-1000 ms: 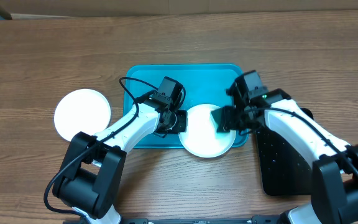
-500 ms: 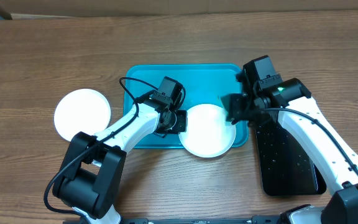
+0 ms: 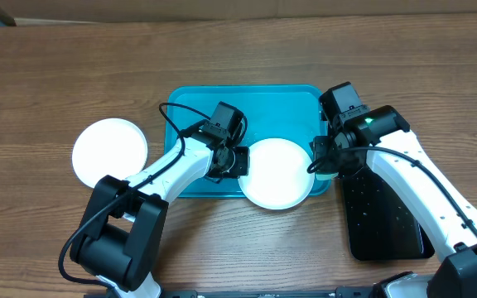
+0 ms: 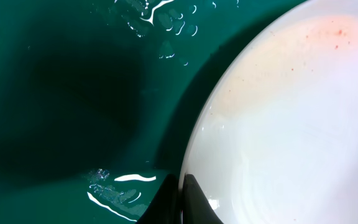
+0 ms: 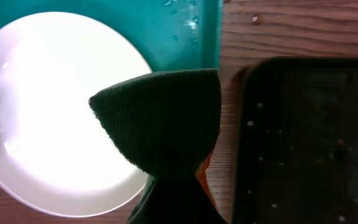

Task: Clean dirty plates on tray and stack at the side
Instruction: 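Lift the green sponge off the plate and move it right over the black tray, then lower the green sponge onto the black tray and release it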

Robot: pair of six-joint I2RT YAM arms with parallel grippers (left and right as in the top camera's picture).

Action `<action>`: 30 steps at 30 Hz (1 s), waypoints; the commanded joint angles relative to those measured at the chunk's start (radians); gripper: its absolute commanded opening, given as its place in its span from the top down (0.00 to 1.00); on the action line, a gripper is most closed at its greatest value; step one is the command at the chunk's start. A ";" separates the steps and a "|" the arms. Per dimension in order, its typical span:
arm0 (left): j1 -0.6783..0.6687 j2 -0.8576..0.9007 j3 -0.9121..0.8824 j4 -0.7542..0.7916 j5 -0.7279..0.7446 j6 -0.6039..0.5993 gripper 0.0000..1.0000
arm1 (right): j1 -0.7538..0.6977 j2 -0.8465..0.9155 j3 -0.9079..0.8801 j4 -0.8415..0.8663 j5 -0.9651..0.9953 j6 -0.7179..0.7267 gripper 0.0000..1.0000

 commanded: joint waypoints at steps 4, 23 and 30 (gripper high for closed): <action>0.005 -0.016 -0.005 0.000 -0.010 -0.013 0.96 | -0.010 -0.003 -0.005 -0.027 0.230 0.201 0.96; 0.005 -0.016 -0.005 0.000 -0.010 -0.009 0.96 | -0.565 -0.003 -0.197 0.135 -0.493 0.014 0.96; 0.005 -0.016 -0.005 0.000 -0.010 -0.010 0.96 | -0.732 -0.003 -0.389 0.311 -0.649 -0.032 0.96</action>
